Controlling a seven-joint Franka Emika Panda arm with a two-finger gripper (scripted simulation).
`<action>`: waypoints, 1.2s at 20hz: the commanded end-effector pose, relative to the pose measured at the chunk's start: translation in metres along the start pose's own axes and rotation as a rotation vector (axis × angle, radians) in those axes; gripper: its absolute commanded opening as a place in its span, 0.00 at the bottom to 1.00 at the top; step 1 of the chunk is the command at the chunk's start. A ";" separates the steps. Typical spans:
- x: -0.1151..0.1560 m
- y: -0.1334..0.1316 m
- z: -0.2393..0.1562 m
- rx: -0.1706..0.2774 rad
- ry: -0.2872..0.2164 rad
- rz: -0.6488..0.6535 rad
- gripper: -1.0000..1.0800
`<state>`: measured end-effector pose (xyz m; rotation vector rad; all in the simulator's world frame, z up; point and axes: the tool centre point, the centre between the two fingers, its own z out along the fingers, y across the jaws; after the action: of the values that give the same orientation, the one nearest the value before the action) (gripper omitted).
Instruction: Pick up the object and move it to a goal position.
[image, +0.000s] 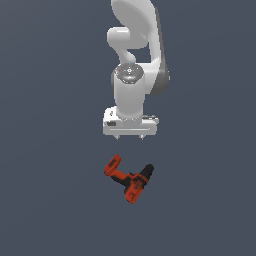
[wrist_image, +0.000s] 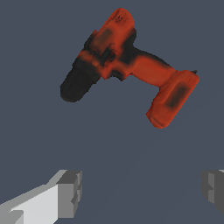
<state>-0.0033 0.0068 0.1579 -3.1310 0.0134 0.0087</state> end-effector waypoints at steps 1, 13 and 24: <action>0.000 0.000 0.000 0.000 0.000 0.000 0.81; 0.006 -0.017 -0.004 0.010 0.013 -0.019 0.81; 0.027 -0.025 0.011 -0.006 0.012 0.095 0.81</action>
<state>0.0199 0.0302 0.1499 -3.1312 0.1287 -0.0094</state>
